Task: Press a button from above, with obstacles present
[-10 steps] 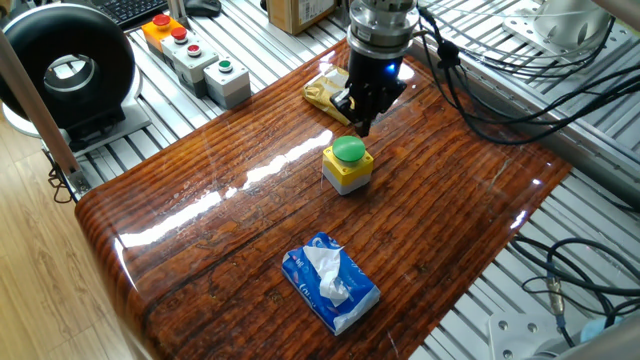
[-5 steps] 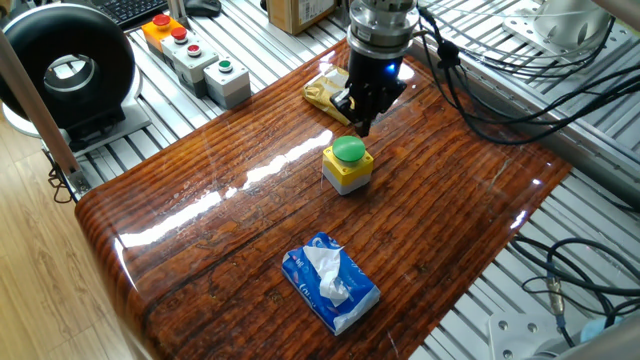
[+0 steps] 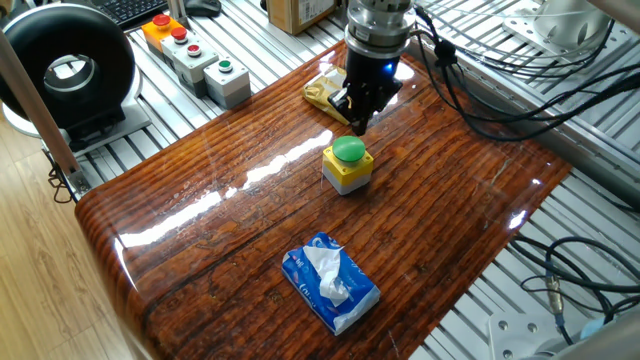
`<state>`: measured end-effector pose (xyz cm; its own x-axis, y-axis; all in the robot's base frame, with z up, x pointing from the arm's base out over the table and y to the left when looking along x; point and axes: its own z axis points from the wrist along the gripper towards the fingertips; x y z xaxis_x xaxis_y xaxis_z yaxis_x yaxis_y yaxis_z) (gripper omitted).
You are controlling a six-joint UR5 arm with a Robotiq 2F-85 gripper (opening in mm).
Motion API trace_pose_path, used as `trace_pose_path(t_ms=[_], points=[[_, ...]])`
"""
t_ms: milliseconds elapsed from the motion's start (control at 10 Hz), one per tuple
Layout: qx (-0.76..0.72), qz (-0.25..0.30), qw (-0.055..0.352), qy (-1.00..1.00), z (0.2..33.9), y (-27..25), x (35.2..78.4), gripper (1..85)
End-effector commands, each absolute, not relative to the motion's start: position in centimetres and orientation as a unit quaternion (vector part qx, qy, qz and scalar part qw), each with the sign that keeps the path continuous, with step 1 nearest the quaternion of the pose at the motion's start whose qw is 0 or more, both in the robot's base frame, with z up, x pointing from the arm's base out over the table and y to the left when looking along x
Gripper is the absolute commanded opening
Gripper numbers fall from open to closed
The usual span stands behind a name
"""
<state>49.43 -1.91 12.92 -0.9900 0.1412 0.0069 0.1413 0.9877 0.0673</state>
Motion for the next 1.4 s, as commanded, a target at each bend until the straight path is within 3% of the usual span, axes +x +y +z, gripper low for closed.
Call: trace_pose_path(t_ms=[0,1300], points=[[-0.059,-0.040,-0.002,-0.997,11.6,-2.9,49.5,1.3],[-0.075,-0.040,-0.002,-0.996,9.9,-1.3,49.3,1.3]])
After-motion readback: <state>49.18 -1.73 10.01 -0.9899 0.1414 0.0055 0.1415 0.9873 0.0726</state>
